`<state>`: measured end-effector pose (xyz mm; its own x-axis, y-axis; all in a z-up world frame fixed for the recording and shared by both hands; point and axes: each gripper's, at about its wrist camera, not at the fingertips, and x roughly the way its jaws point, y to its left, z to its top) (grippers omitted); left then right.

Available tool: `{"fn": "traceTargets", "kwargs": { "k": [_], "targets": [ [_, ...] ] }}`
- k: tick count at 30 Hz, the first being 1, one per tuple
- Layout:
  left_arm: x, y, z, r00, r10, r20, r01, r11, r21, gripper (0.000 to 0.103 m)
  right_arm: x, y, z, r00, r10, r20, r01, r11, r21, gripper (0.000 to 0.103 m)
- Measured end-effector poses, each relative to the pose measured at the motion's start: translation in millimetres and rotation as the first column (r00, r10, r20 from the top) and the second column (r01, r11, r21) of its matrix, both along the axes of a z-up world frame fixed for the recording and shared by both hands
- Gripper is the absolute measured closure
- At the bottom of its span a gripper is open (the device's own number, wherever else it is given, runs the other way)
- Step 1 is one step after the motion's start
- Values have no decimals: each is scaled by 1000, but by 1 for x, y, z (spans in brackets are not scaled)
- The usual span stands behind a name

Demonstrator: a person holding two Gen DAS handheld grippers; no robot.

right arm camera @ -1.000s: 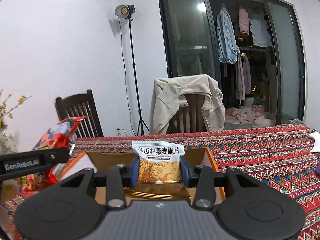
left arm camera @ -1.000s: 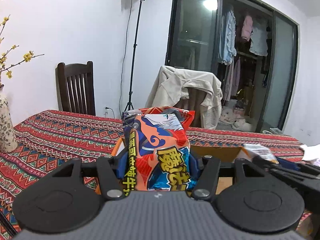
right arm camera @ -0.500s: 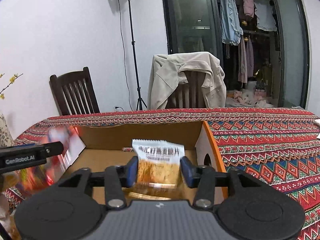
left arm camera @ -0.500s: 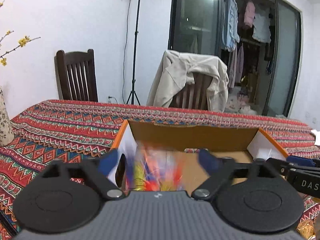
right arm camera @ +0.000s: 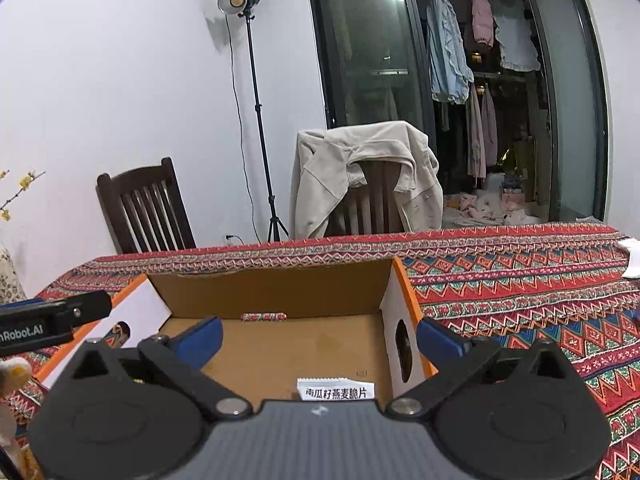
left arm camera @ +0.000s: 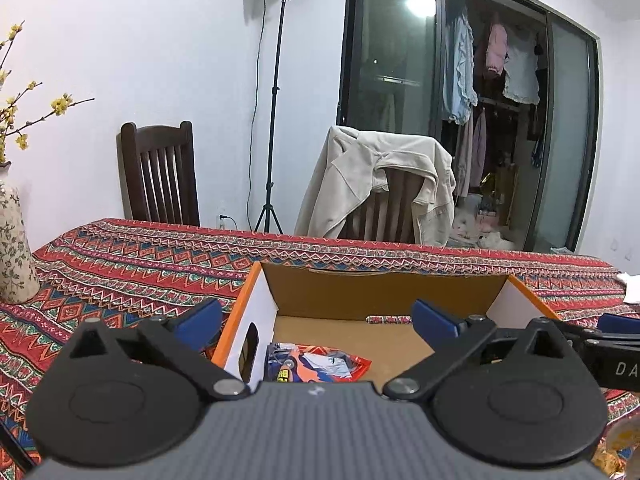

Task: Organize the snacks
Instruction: 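Carry both packets over the orange box and release them inside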

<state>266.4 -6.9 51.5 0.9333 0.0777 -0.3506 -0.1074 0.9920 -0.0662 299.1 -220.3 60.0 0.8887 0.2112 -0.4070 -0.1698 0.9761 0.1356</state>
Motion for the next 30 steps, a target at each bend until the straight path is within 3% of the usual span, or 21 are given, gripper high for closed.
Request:
{"fn": "traceTargets", "kwargs": {
  "k": [11, 15, 30],
  "targets": [
    [-26, -2, 33, 997, -28, 69, 31, 999, -43, 0, -39, 3, 38, 995, 10, 100, -8, 1000, -21, 0],
    [-41, -5, 41, 996, -23, 91, 24, 1000, -5, 0, -59, 2, 48, 992, 22, 128, -16, 999, -43, 0],
    [-103, 16, 20, 998, -53, 12, 53, 998, 21, 0, -123, 4, 24, 994, 89, 63, -81, 990, -115, 0]
  ]
}}
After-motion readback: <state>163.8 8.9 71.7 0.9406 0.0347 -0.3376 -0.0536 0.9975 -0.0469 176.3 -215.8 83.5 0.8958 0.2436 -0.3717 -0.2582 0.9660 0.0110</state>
